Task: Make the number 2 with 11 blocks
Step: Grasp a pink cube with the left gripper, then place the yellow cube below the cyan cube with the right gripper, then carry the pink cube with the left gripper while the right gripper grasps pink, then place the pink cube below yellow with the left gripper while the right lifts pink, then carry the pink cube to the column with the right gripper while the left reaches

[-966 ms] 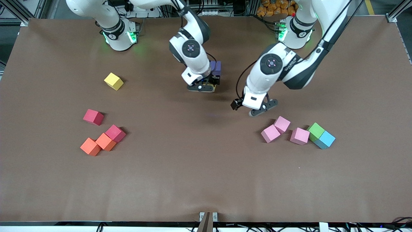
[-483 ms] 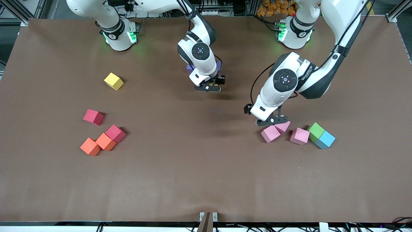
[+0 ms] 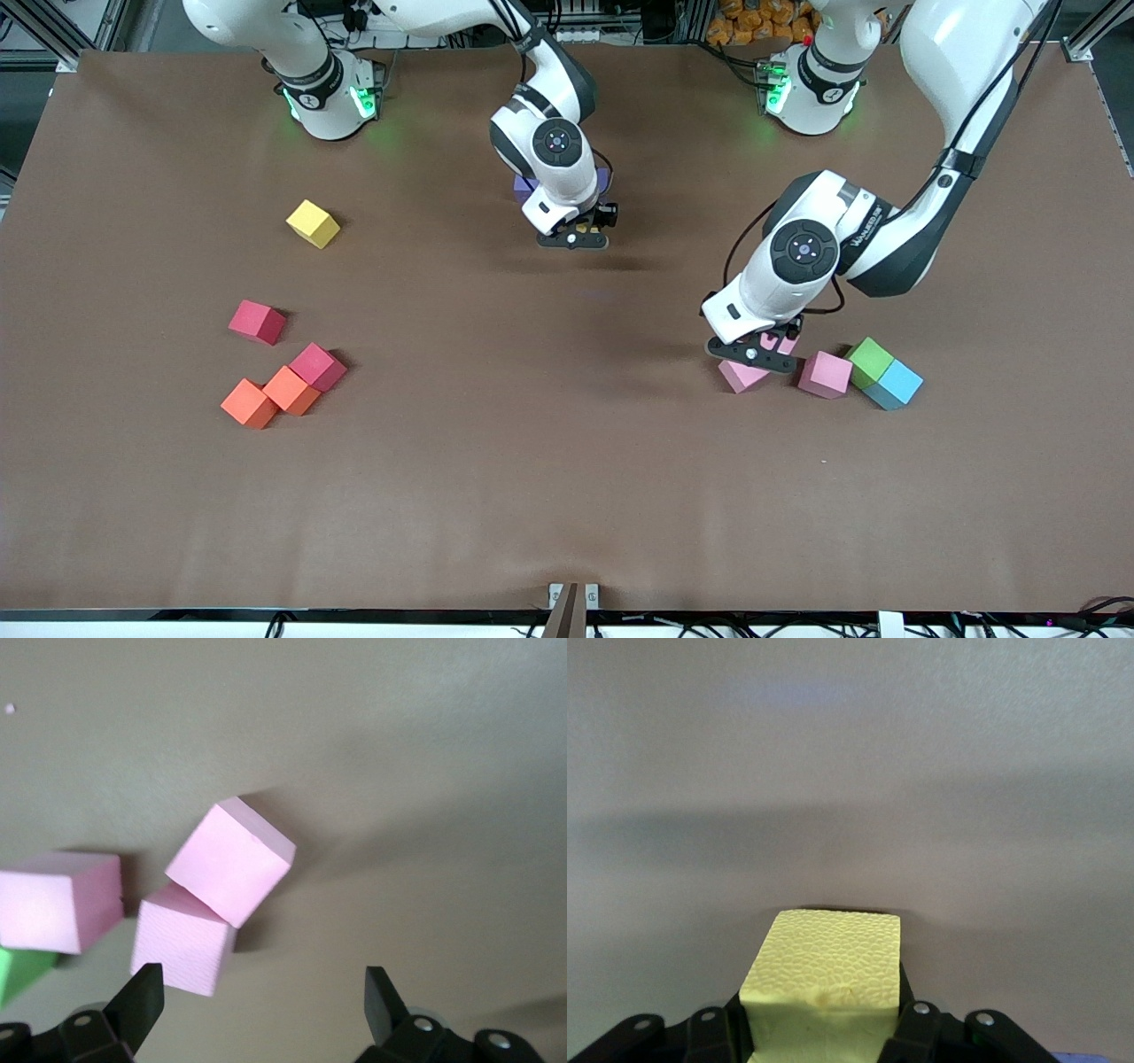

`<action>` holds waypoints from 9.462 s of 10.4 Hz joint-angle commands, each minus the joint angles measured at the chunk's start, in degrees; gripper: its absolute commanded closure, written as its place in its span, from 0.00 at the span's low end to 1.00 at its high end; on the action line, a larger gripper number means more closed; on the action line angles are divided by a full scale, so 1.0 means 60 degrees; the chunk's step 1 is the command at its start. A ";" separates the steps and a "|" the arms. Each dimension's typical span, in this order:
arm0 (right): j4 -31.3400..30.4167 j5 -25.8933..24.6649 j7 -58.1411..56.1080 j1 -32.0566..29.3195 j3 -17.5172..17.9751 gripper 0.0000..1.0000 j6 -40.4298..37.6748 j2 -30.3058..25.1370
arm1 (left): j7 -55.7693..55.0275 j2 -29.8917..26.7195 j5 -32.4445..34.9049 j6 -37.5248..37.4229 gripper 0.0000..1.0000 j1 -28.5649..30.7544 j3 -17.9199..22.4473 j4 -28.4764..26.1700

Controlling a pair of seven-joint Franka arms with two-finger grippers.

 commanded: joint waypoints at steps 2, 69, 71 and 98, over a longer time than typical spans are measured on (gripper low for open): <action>0.0189 0.0055 0.0048 0.0191 -0.0035 0.90 -0.0054 0.0248 | 0.2388 0.0529 0.0839 0.0277 0.00 0.0056 -0.0011 0.0157; -0.3165 0.1769 -1.0865 -0.7602 -0.3931 0.00 -0.1225 -0.1787 | -0.9732 0.2230 0.1456 0.1731 0.87 -0.3898 -0.0846 -0.0282; -0.3282 0.1769 -1.0894 -0.7602 -0.3931 0.00 -0.1211 -0.1992 | -0.9746 0.2230 0.1456 0.1745 0.87 -0.3913 -0.0846 -0.0385; -0.0192 0.0114 -0.8741 -0.6152 -0.2793 0.60 -0.4433 -0.3004 | -0.0907 -0.0728 0.0460 -0.0217 0.00 0.1664 -0.1475 -0.1014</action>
